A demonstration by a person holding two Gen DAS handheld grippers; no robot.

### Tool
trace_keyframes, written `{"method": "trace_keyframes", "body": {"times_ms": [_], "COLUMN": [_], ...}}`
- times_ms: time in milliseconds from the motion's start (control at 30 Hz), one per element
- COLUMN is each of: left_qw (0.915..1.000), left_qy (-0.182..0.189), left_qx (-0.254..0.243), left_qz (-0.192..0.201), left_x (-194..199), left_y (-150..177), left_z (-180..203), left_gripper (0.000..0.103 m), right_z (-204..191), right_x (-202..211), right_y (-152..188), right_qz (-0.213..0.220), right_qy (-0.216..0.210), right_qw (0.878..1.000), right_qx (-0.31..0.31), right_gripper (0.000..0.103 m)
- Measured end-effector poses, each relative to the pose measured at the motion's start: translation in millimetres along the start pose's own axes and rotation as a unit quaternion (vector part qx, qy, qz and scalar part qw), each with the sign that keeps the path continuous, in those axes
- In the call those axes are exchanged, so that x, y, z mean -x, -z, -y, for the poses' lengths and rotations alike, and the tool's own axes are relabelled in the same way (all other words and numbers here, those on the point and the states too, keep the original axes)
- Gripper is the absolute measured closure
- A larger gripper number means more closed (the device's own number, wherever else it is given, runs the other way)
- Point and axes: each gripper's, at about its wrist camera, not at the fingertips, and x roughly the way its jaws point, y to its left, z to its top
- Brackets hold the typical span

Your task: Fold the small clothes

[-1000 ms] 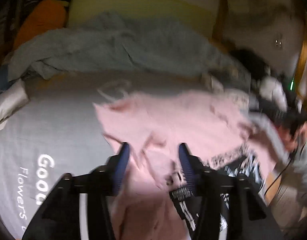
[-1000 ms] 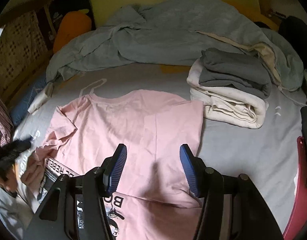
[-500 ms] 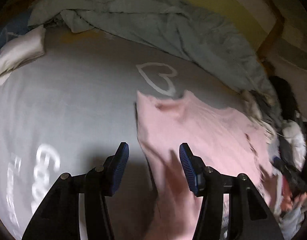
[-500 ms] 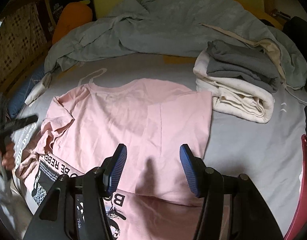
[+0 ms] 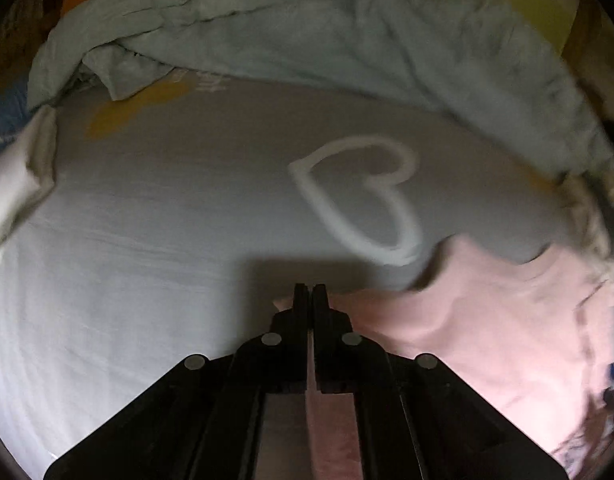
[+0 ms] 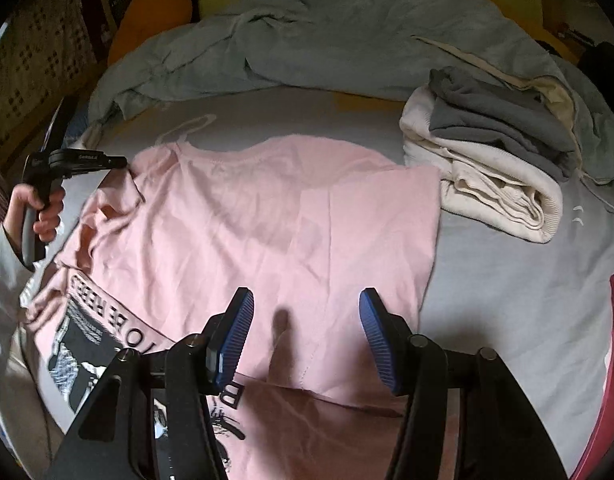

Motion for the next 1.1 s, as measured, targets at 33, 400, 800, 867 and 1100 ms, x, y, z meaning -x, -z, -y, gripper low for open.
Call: {"method": "trace_keyframes", "body": {"times_ms": [33, 400, 800, 867, 1100], "left_qw": [0.9999, 0.9876, 0.9717, 0.9746, 0.9823], "left_qy": [-0.013, 0.072, -0.057, -0.077, -0.136], "left_qx": [-0.007, -0.107, -0.228, -0.208, -0.126], "left_qz": [0.001, 0.09, 0.029, 0.032, 0.024], "left_x": [1, 160, 116, 112, 106], "left_y": [3, 114, 185, 180, 162], "left_z": [-3, 22, 70, 53, -8], "left_gripper": [0.096, 0.058, 0.054, 0.053, 0.046], "right_z": [0, -7, -18, -15, 2], "right_x": [0, 21, 40, 42, 45], "right_y": [0, -2, 6, 6, 4], "right_qz": [0.0, 0.03, 0.045, 0.046, 0.044], "right_qy": [0.004, 0.008, 0.003, 0.002, 0.001], "right_qw": [1.0, 0.999, 0.999, 0.999, 0.999], "right_qx": [-0.001, 0.008, 0.02, 0.016, -0.011], "right_gripper": [0.046, 0.046, 0.047, 0.046, 0.046]}}
